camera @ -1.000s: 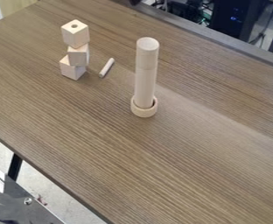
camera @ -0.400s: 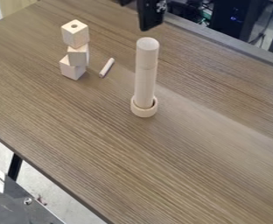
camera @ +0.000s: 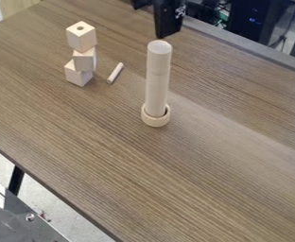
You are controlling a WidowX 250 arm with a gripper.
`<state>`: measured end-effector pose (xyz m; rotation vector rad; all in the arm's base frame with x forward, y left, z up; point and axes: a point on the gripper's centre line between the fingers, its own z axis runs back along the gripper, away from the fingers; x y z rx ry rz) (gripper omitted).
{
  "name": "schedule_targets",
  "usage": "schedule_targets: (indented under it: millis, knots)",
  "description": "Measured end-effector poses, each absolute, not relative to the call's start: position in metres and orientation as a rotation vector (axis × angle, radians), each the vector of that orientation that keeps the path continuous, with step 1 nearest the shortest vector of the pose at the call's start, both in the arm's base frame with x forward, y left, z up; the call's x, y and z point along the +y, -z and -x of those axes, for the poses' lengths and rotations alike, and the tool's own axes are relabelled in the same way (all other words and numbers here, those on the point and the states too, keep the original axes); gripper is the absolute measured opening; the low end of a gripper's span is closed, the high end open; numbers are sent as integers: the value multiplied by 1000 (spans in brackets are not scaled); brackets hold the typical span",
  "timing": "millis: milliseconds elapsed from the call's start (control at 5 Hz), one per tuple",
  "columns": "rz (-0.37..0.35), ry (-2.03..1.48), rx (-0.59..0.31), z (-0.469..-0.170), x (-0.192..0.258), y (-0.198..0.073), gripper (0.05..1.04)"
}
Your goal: Remove the cylinder shapes and put in middle beside in wood stick
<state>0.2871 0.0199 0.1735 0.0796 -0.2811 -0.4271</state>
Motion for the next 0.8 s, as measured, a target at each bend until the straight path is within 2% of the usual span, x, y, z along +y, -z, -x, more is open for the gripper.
schedule_targets:
  millis: [800]
  knots:
    - [-41,388,-240,-298,16,-149,998]
